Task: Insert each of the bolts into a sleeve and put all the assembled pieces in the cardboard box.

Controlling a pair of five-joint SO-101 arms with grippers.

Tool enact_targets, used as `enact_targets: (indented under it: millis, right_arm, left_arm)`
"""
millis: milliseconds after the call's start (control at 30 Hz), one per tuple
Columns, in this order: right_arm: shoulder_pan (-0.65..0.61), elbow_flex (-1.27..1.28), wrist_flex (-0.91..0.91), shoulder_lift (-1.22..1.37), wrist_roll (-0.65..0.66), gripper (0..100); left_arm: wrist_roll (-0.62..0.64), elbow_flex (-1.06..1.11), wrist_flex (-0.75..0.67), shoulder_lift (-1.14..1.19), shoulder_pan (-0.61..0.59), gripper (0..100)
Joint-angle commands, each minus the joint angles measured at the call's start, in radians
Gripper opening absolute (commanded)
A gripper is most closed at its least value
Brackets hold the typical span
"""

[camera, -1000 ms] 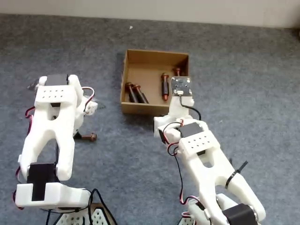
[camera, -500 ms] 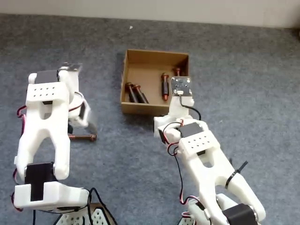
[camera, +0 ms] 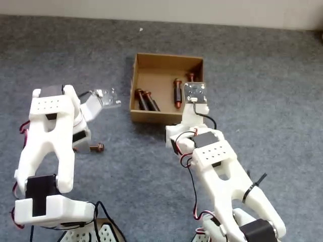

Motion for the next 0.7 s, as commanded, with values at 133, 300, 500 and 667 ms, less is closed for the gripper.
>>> enact_targets:
  millis: [133,300,500,667]
  right_arm:
    - [0.015,-0.015,-0.03,-0.008,0.0,0.6]
    - [0.015,-0.015,-0.03,-0.01,0.0,0.6]
    - [0.015,-0.015,-0.03,-0.01,0.0,0.6]
    - [0.015,-0.015,-0.03,-0.012,0.0,0.6]
  left_arm:
    - [-0.11,0.119,-0.158,-0.005,0.018,23]
    - [-0.109,0.237,-0.336,-0.005,0.05,23]
    - [-0.106,0.325,-0.479,-0.007,0.073,22]
    - [-0.106,0.341,-0.477,-0.005,0.077,4]
